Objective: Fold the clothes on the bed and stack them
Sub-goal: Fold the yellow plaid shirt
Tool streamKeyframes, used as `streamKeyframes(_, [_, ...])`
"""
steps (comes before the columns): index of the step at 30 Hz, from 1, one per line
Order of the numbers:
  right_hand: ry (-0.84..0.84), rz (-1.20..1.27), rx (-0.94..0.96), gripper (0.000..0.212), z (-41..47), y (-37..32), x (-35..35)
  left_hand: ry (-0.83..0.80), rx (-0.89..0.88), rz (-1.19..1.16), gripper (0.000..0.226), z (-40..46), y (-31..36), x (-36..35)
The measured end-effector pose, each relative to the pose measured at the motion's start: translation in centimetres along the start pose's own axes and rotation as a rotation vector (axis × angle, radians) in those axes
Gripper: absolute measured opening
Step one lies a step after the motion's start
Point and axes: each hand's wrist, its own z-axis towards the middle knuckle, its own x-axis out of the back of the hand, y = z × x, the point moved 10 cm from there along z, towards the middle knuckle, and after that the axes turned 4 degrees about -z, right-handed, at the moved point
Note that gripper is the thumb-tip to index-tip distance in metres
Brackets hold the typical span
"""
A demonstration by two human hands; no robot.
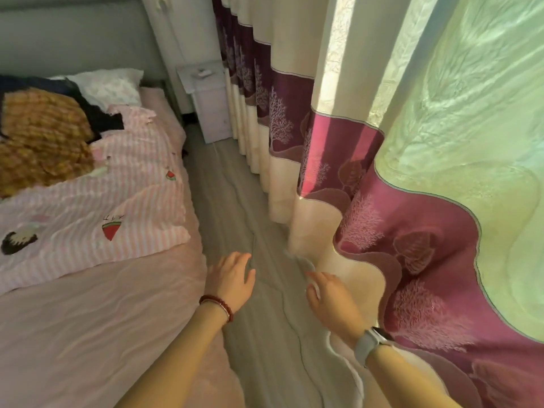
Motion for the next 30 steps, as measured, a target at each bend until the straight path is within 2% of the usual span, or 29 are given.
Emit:
streamKeyframes(4, [-0.08, -0.074, 0.171, 0.015, 4.7, -5.3, 0.7, 0.042, 0.089, 0.002, 0.042, 0.4, -2.4, 3.0])
streamKeyframes(12, [-0.113, -0.067, 0.453, 0.039, 18.6, -20.4, 1.3, 0.205, 0.381, 0.032, 0.034, 6.4, -15.9, 13.7])
streamKeyframes(20, [-0.225, -0.107, 0.711, 0.041, 31.8, -39.5, 0.2, 0.386, 0.633, -0.029, 0.043, 11.9, -32.3, 24.9])
streamKeyframes(30, [-0.357, -0.183, 0.954, 0.042, 46.7, -57.0, -6.4, 0.451, 0.892, -0.053, 0.043, 18.4, -49.7, 31.4])
